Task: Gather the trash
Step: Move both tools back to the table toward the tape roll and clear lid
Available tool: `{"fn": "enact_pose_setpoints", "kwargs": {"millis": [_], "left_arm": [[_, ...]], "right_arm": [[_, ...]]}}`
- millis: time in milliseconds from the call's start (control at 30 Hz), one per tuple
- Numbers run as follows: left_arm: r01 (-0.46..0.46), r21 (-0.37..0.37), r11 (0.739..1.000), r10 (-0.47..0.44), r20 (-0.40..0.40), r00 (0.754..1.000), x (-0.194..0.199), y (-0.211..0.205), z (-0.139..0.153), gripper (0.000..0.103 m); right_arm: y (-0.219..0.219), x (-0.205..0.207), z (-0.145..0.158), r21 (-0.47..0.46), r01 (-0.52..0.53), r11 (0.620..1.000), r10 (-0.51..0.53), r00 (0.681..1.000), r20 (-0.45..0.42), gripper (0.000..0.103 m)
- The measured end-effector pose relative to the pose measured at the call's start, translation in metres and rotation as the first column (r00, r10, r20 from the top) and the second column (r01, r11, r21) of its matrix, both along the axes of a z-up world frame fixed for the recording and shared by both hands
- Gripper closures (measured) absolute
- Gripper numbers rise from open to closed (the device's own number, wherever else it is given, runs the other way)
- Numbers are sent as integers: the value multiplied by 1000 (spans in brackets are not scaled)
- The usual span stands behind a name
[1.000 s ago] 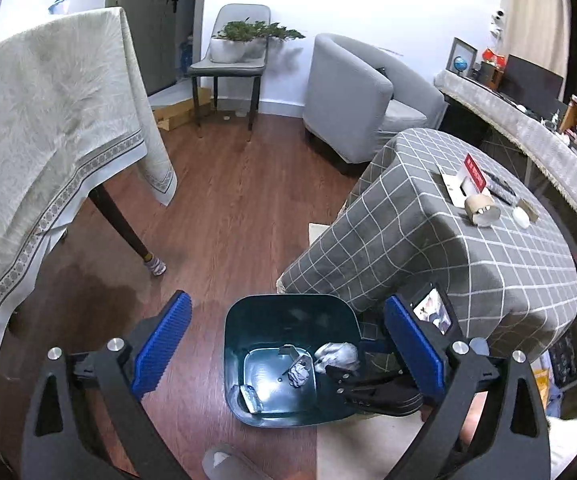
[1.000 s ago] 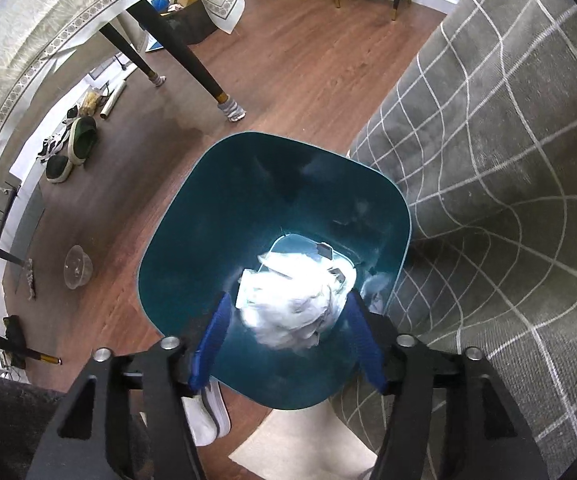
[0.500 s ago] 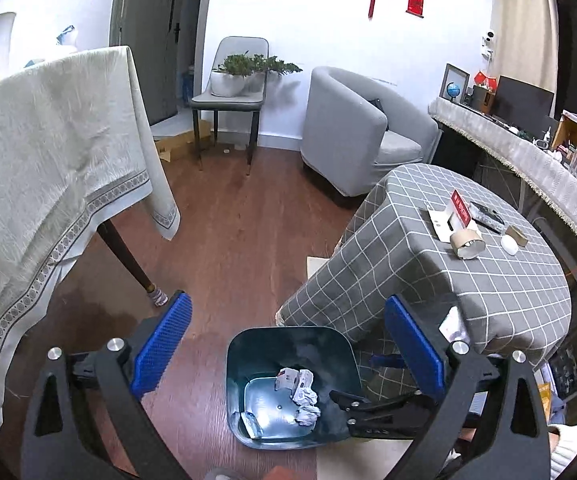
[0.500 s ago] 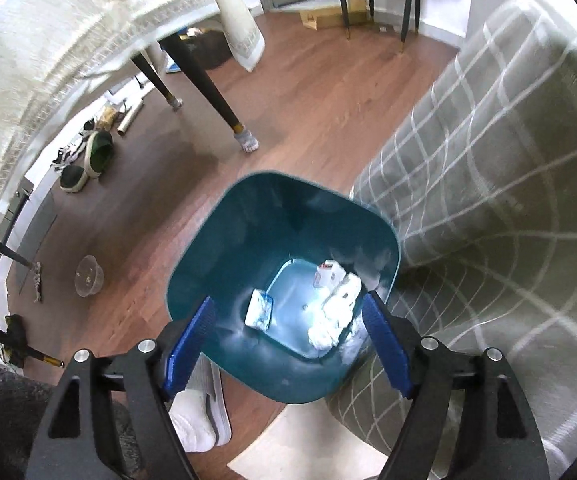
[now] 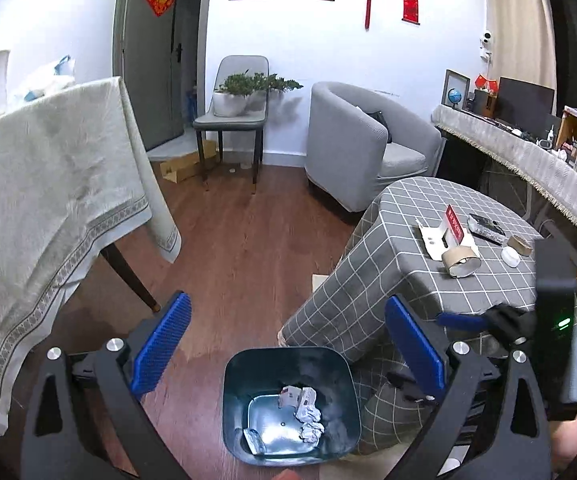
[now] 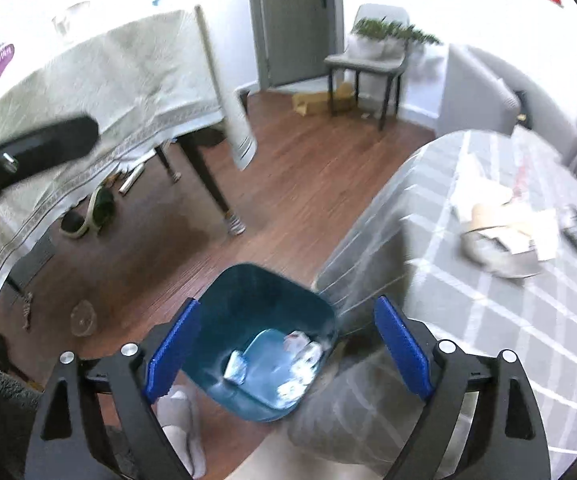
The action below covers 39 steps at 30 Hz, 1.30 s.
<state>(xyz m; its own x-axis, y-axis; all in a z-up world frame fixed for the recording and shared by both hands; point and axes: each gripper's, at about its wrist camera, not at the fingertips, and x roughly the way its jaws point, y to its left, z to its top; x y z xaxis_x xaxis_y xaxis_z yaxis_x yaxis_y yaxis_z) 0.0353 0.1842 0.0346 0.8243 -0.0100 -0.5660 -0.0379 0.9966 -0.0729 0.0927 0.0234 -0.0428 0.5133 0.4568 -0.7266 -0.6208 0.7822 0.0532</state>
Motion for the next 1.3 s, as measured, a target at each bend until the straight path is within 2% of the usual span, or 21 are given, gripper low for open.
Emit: {"fn": "enact_pose_setpoints", "kwargs": {"millis": [200, 400, 567, 767, 867, 1000, 1100, 1233, 1300], "left_arm": [[4, -21, 1000, -4, 19, 1000, 7, -20, 2, 4], [46, -44, 998, -45, 25, 999, 16, -48, 2, 4], [66, -52, 996, -67, -5, 998, 27, -72, -6, 5], [107, -66, 992, -108, 0, 994, 38, -93, -10, 7], [119, -67, 991, -120, -11, 993, 47, -103, -13, 8], [129, -57, 990, -131, -32, 991, 59, -116, -20, 11], [146, -54, 988, -148, -45, 988, 67, -126, -25, 17], [182, -49, 982, -185, -64, 981, 78, -139, -32, 24], [198, -45, 979, -201, -71, 977, 85, -146, -35, 24]], "right_arm": [[-42, 3, 26, 51, 70, 996, -74, 994, 78, 13], [-87, 10, 33, 45, 149, 988, -154, 980, 126, 13], [-127, 14, 39, 63, 202, 977, -209, 966, 151, 14], [-169, 29, 42, 104, 249, 963, -261, 957, 124, 39], [-188, 40, 42, 101, 275, 956, -286, 952, 113, 46], [-206, 53, 42, 102, 300, 948, -310, 945, 102, 47], [-211, 61, 39, 93, 301, 949, -309, 947, 86, 52], [-213, 72, 35, 72, 293, 953, -297, 953, 63, 66], [-212, 79, 33, 56, 290, 955, -294, 954, 59, 72]]}}
